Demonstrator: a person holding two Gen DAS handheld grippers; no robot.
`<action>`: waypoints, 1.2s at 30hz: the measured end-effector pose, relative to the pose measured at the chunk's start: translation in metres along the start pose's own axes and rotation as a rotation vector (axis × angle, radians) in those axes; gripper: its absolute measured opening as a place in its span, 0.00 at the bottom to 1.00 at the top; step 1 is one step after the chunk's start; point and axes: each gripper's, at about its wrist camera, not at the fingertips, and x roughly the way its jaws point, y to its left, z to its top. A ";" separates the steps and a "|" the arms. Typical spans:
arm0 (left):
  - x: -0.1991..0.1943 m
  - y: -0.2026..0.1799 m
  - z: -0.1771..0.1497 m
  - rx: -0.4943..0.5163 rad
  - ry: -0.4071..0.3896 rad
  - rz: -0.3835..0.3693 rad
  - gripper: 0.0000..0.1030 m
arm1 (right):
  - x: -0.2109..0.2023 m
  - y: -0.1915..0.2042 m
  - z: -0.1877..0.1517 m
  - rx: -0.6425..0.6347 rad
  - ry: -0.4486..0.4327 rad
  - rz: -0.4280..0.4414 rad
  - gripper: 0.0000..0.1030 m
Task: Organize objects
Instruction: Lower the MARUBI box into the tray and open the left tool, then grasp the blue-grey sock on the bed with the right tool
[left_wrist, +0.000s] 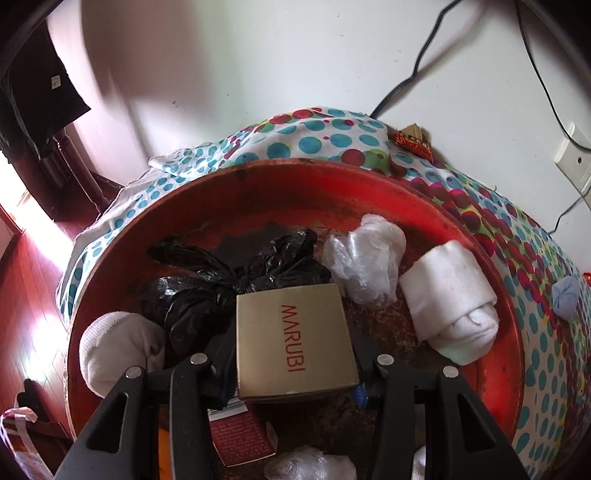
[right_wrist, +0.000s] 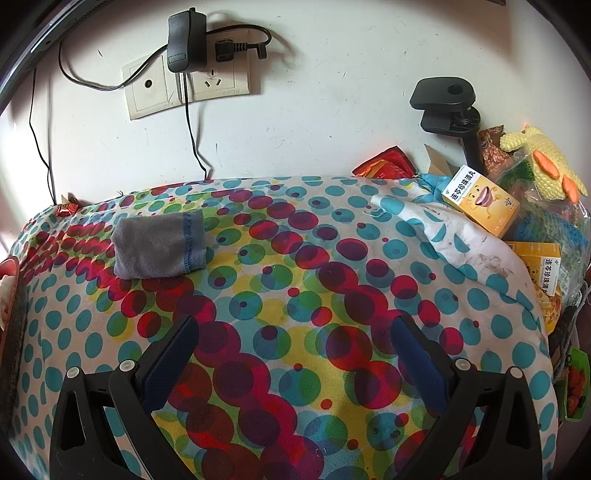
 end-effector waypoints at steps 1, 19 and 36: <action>-0.001 -0.003 -0.002 0.007 -0.002 0.001 0.46 | 0.000 0.000 0.000 0.000 0.000 -0.001 1.00; -0.083 0.017 -0.015 -0.033 -0.264 -0.127 0.66 | 0.001 -0.001 0.000 0.001 0.003 0.000 1.00; -0.164 0.038 -0.224 0.065 -0.432 -0.323 0.72 | 0.012 0.006 -0.001 0.027 0.094 0.007 1.00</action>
